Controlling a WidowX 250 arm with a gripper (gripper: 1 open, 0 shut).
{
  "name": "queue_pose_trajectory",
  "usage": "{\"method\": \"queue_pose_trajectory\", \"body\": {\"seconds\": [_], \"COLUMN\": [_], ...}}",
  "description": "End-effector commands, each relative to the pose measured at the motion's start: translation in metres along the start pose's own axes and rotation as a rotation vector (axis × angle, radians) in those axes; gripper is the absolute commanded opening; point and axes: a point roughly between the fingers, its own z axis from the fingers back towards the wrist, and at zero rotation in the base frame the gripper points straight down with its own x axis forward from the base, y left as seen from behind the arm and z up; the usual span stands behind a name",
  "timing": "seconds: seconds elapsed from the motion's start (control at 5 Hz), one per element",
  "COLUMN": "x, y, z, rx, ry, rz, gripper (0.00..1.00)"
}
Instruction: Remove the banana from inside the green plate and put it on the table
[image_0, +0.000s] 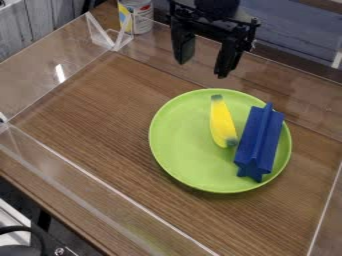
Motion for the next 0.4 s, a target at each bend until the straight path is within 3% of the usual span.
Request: {"method": "queue_pose_trajectory", "body": {"seconds": [0.0, 0.2], "x": [0.001, 0.002], "y": [-0.005, -0.013], "z": [-0.011, -0.029], "rx": [-0.007, -0.028], "ry": [0.010, 0.002], "rz": [-0.004, -0.015], "gripper": [1.00, 1.00]}}
